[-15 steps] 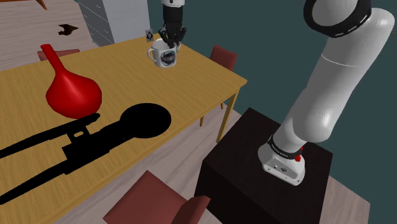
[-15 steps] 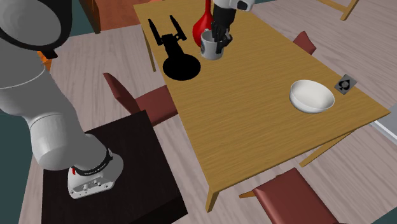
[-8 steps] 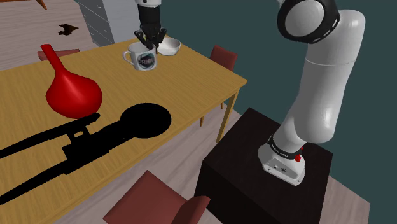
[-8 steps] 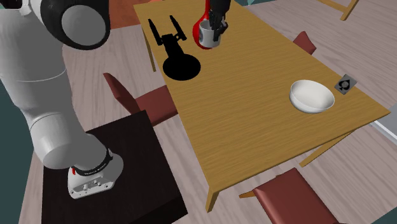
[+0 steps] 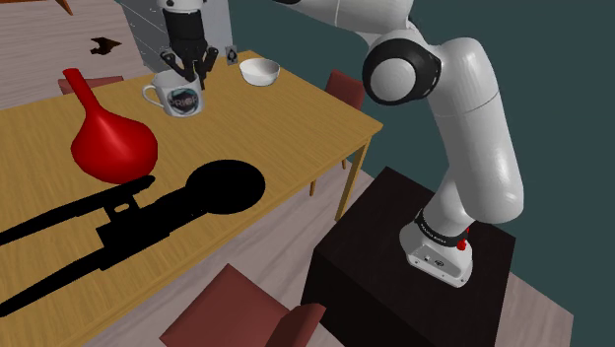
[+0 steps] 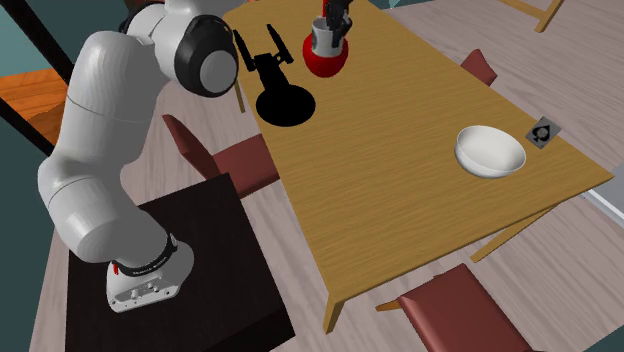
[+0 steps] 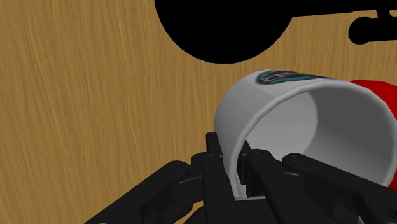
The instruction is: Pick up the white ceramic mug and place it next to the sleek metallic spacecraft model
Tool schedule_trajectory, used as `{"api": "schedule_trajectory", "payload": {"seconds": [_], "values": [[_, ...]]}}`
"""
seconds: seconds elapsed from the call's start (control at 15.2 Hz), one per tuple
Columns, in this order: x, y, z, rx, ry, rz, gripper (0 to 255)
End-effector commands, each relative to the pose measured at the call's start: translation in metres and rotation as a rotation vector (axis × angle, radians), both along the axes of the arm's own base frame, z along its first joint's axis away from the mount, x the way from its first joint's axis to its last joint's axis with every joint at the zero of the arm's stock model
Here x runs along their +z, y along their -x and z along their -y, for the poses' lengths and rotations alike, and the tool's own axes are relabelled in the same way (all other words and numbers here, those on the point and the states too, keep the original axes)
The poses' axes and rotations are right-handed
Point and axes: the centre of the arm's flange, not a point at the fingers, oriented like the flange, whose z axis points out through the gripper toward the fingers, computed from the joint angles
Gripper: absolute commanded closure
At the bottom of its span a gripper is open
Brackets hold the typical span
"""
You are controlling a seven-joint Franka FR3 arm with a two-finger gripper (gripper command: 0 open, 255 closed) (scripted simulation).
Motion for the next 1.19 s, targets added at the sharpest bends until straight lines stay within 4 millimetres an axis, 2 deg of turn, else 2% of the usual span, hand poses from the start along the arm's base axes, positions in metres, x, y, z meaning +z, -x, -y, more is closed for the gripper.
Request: {"api": "schedule_trajectory", "payload": {"seconds": [0.0, 1.12], "values": [[-0.009, -0.003, -0.004, -0.001, 0.000, 0.001, 255], [-0.098, -0.003, -0.004, -0.001, 0.000, 0.001, 255]]}}
